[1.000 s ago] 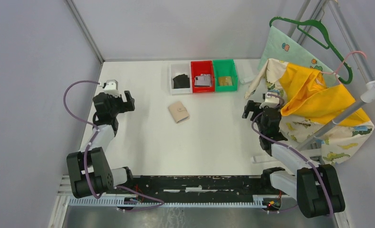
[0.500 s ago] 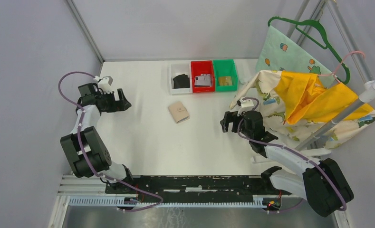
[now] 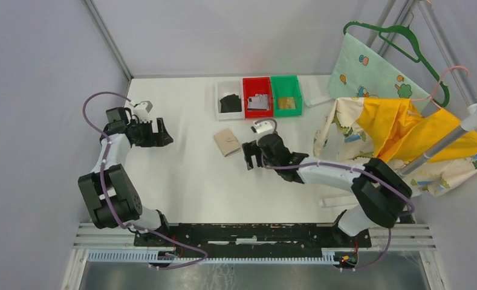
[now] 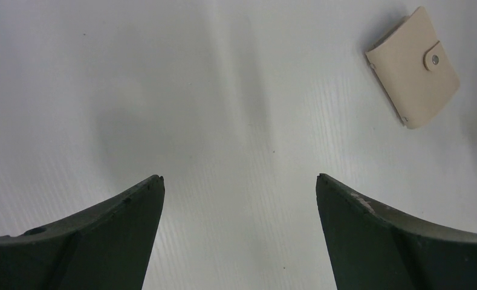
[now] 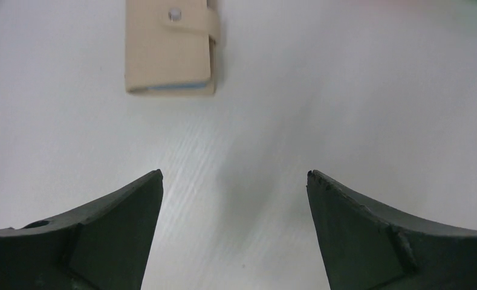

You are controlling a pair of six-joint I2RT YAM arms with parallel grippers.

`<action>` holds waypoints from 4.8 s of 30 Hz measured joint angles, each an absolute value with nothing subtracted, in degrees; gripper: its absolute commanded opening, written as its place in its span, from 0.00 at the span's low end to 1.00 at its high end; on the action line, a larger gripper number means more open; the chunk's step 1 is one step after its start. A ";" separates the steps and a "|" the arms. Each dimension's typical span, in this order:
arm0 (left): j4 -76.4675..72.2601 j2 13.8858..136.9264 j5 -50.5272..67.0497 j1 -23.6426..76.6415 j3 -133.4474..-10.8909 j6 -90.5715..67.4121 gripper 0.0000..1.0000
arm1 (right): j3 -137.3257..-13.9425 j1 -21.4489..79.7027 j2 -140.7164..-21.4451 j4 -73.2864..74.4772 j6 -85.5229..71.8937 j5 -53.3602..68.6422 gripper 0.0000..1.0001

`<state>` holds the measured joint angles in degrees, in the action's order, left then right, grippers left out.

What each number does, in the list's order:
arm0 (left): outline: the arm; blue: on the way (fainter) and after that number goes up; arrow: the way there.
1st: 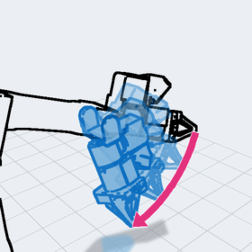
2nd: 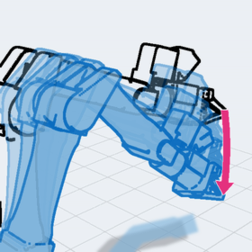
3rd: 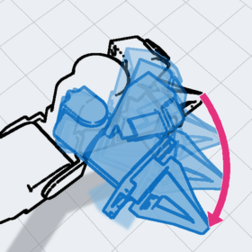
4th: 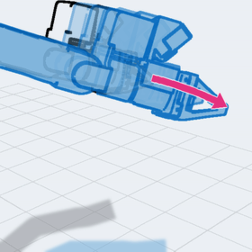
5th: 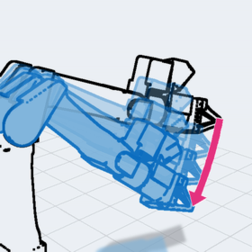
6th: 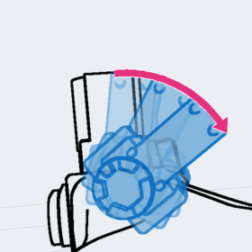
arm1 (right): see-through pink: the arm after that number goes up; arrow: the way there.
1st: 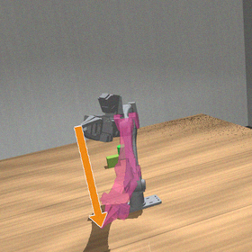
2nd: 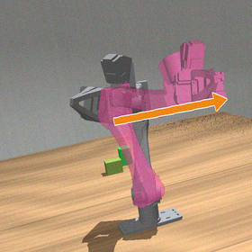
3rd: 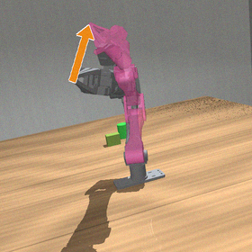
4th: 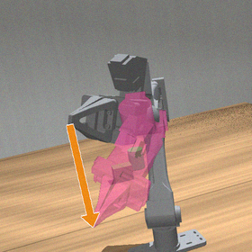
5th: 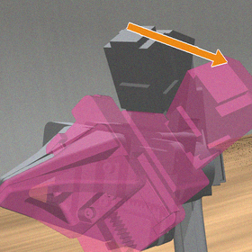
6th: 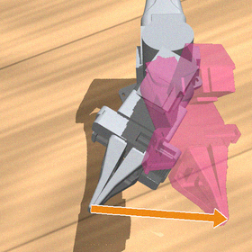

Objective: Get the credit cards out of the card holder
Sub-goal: Move the storage box to the center of the board, then pick up the card holder from the center of the board.

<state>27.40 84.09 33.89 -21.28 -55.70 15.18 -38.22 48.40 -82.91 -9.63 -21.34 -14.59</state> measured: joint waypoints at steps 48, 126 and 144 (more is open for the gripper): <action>30.06 83.79 33.76 -8.49 -55.44 18.52 1.00 | -100.53 25.28 -126.96 14.90 -12.86 -18.52 0.27; 44.16 85.34 42.19 -6.79 -63.96 21.87 1.00 | -63.20 55.48 -112.46 -9.47 -4.01 -3.86 0.75; 45.41 84.90 46.96 -5.17 -64.05 21.63 0.98 | -54.46 58.92 -99.29 -9.56 -5.02 -10.76 0.60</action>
